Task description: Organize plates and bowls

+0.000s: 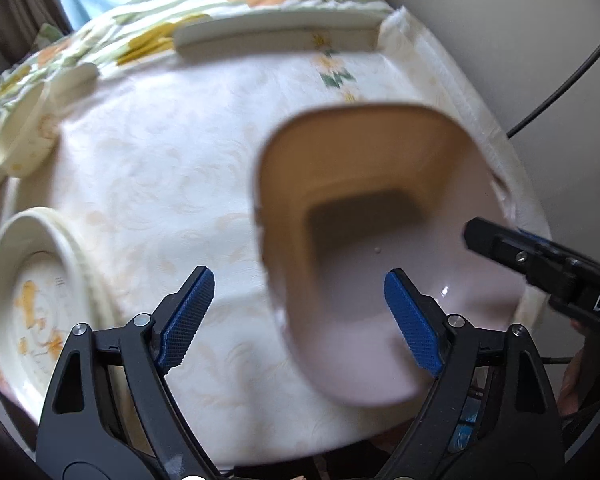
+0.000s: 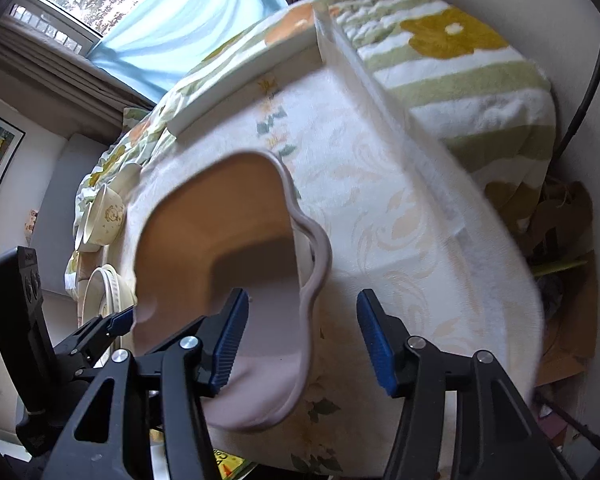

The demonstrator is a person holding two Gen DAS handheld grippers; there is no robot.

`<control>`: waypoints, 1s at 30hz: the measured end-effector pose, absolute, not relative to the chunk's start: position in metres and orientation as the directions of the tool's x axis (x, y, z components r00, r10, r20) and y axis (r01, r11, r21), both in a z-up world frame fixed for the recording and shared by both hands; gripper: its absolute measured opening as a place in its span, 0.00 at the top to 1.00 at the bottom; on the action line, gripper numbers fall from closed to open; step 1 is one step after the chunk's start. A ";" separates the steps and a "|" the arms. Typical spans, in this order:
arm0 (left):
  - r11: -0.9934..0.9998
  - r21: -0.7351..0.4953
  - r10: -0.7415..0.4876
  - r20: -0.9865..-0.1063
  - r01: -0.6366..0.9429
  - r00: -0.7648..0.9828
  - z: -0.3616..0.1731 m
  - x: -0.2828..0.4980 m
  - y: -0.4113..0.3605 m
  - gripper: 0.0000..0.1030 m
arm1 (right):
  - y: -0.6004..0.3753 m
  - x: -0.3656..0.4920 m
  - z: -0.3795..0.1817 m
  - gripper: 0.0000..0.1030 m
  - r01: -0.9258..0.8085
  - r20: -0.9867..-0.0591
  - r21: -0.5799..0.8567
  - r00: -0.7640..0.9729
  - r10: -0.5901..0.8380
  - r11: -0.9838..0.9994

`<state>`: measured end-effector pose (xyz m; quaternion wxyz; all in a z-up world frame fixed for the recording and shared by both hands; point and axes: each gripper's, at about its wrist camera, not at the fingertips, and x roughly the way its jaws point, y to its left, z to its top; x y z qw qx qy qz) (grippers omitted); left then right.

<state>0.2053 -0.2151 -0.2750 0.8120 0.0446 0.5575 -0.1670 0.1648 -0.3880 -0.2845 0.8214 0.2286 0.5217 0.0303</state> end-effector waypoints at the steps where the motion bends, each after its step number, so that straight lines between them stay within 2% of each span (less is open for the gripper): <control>1: 0.942 -0.112 -0.221 -0.917 0.318 0.333 -0.268 0.201 -0.210 0.16 | -0.387 0.162 -0.276 0.50 0.179 -0.843 0.391 0.464 0.273 0.903; 6: 0.963 -0.097 -0.208 -0.860 0.251 0.466 -0.198 0.174 -0.169 0.16 | -0.370 0.152 -0.221 0.50 0.075 -0.823 0.312 0.520 0.230 0.947; 7: 0.967 -0.100 -0.206 -0.847 0.234 0.490 -0.186 0.169 -0.160 0.16 | -0.364 0.151 -0.210 0.47 0.044 -0.815 0.305 0.529 0.237 0.951; 8: 0.972 -0.104 -0.202 -0.831 0.212 0.519 -0.171 0.163 -0.148 0.15 | -0.357 0.152 -0.200 0.40 0.014 -0.806 0.297 0.540 0.243 0.955; 9: 0.978 -0.105 -0.189 -0.812 0.181 0.552 -0.155 0.157 -0.134 0.09 | -0.348 0.153 -0.188 0.15 -0.029 -0.788 0.291 0.559 0.256 0.956; 10: 0.983 -0.101 -0.174 -0.799 0.155 0.576 -0.144 0.155 -0.123 0.06 | -0.341 0.155 -0.179 0.00 -0.060 -0.771 0.289 0.577 0.269 0.955; 11: 0.989 -0.093 -0.144 -0.775 0.114 0.616 -0.130 0.152 -0.107 0.00 | -0.331 0.158 -0.168 0.00 -0.108 -0.744 0.289 0.601 0.294 0.951; 14: 0.997 -0.067 -0.067 -0.740 0.027 0.669 -0.109 0.155 -0.073 0.00 | -0.302 0.171 -0.153 0.00 -0.193 -0.725 0.287 0.597 0.344 0.938; 18: 0.997 -0.062 -0.010 -0.747 -0.055 0.665 -0.100 0.169 -0.028 0.00 | -0.258 0.200 -0.138 0.00 -0.274 -0.729 0.261 0.572 0.375 0.926; 23: 0.988 -0.105 -0.006 -0.762 -0.114 0.648 -0.104 0.201 0.029 0.00 | -0.214 0.244 -0.133 0.00 -0.292 -0.742 0.241 0.559 0.370 0.925; 30: 0.966 -0.205 -0.088 -0.834 -0.158 0.545 -0.155 0.287 0.090 0.02 | -0.145 0.321 -0.172 0.00 -0.268 -0.813 0.271 0.450 0.369 0.924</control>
